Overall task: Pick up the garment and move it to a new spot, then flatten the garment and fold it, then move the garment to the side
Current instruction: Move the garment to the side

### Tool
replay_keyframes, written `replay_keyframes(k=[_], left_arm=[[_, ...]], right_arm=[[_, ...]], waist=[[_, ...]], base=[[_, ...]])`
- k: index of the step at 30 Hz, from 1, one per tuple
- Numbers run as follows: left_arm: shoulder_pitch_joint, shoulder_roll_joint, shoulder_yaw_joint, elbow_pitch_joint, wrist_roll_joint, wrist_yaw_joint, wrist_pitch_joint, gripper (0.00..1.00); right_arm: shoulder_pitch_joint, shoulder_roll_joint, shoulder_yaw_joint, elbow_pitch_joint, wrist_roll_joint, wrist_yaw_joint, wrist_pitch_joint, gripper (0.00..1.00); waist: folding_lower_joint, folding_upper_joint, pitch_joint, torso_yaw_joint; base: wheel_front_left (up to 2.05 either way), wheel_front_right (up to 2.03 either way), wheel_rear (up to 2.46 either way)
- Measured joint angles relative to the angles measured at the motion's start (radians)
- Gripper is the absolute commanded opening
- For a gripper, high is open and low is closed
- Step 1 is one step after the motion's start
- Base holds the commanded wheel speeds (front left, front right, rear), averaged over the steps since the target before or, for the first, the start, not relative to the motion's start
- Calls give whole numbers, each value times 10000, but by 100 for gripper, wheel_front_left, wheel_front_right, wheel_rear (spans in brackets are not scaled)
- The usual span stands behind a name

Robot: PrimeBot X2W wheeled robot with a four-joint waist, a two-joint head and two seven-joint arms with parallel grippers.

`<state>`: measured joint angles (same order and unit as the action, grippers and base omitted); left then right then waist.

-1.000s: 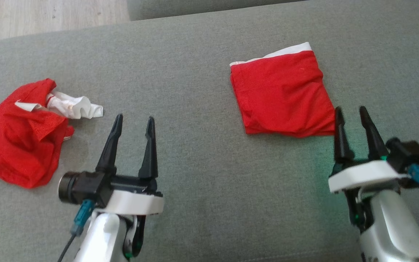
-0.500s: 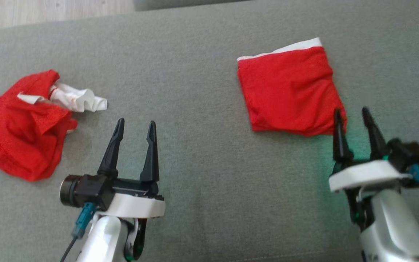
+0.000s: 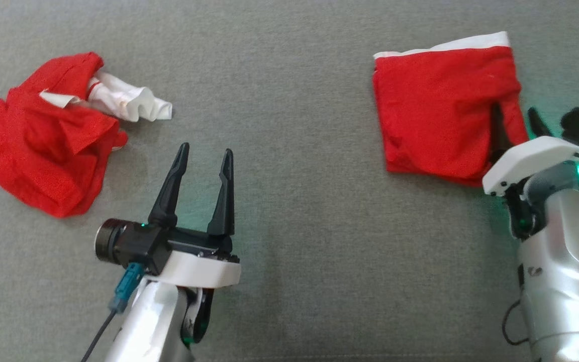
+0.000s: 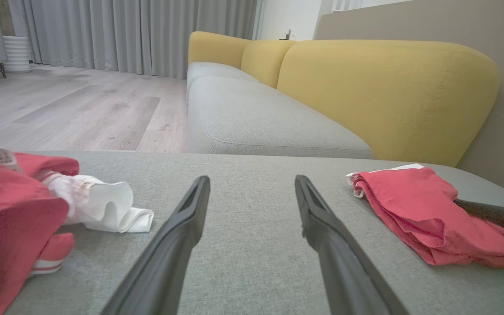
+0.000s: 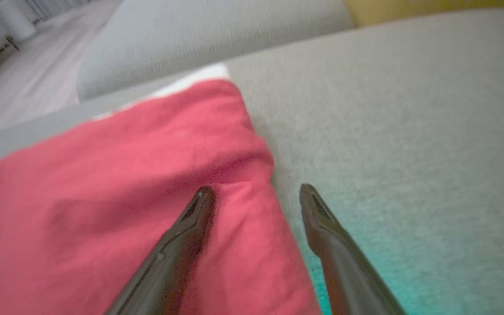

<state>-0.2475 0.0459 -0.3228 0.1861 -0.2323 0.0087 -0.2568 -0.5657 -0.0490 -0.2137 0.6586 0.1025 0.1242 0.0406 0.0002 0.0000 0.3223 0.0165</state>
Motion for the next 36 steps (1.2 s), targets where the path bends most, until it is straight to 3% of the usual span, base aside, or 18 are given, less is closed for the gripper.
replay_keyframes(k=[5, 7, 8, 16, 21, 27, 31, 36], left_arm=[[-7, -2, -12, 31, -54, 15, 0, 100], [-34, 0, -12, 31, -127, 17, 0, 100], [-64, -2, -12, 29, -150, 23, 0, 100], [-172, -2, 23, 23, -151, 107, 0, 100], [-170, -4, 121, -23, -148, 142, 0, 100], [-182, -4, 293, -138, -144, 117, 0, 100], [-215, -6, 303, -155, -127, 84, 0, 100], [-410, -6, 316, -144, -92, -2, 0, 100]], right_arm=[[-686, -104, 169, 1020, -295, 0, 780, 100], [-905, -221, 395, 1220, -479, 0, 1066, 95], [-984, -270, 529, 1289, -497, 0, 1183, 0], [-1011, -1047, 2038, 1239, -339, 2, 1267, 0], [-834, -2740, 2729, 700, -232, 2, 1323, 0], [-710, -4920, 2520, 639, -174, 2, 1308, 0], [-760, -5484, 1856, 865, -169, 0, 1101, 0], [-918, -5561, 1258, 1200, 19, 0, 989, 0]], waist=[[-2, 0, 197, 250], [-2, 0, 204, 275], [-2, 0, 205, 278], [-2, 0, 59, 157], [-2, 0, 72, -33], [-2, 0, 344, -80], [-1, 0, 539, -67], [-1, 0, 701, -36]], base=[[0, 0, 0], [0, 0, 0], [0, 0, 0], [0, 0, 0], [0, 0, 0], [0, 0, 0], [0, 0, 0], [0, 0, 0]])
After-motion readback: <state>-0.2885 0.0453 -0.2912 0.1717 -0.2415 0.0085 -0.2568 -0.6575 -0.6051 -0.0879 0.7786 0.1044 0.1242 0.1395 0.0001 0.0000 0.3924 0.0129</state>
